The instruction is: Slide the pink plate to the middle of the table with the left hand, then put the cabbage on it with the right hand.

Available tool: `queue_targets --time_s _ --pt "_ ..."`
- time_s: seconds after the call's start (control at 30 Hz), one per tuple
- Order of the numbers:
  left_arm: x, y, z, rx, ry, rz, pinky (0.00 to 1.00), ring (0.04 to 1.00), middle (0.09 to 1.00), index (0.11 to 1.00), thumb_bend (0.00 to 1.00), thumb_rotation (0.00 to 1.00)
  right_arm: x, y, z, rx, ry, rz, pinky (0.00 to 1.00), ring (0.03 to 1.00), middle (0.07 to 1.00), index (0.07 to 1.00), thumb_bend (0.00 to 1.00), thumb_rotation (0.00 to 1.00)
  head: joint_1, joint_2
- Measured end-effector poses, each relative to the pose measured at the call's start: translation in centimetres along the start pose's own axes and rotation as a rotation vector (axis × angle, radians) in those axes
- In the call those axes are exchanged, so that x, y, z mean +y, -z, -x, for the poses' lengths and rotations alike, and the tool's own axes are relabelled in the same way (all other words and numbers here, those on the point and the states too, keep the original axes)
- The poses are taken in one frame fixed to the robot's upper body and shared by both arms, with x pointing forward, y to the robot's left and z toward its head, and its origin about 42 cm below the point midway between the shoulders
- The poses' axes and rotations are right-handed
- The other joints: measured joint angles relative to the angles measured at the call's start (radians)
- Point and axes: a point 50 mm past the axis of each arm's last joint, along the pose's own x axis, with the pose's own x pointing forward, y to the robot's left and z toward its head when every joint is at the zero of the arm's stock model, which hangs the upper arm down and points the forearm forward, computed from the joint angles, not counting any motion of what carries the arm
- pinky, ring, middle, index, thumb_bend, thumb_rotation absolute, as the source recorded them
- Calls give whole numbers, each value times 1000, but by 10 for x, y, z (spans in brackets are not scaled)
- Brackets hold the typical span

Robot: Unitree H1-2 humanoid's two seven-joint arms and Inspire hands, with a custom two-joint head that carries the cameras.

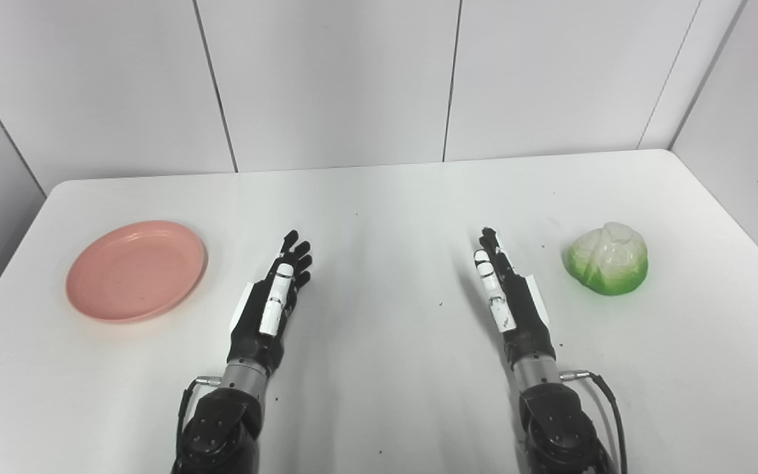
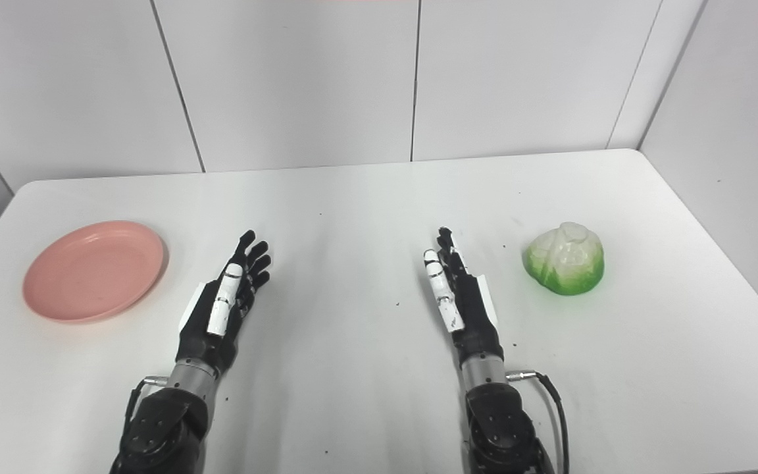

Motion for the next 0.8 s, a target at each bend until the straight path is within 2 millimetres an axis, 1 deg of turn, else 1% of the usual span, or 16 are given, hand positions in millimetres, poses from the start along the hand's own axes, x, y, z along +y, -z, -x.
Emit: queue_targets --time_s 0.6,0.67,0.73,0.77,0.8 --pt "-1 0 0 0 1 -2 966 962 962 970 444 1000 0 0 0 -1 -2 1 936 950 958 956 189 1000 3 -3" --pt "-1 0 0 0 1 -2 967 963 963 970 445 1000 0 0 0 0 -1 1 934 949 956 954 189 1000 11 -8" --pt "-1 0 0 1 1 -3 963 963 963 970 446 1000 -1 0 0 0 -1 1 943 953 959 957 192 1000 28 -12" --pt "-1 0 0 1 2 -4 961 963 962 970 447 1000 -1 0 0 0 -1 -1 948 956 962 958 194 1000 52 -20" --pt "-2 0 -1 1 3 -8 960 963 962 970 447 1000 -1 0 0 0 -2 -2 950 957 963 959 194 1000 52 -20"
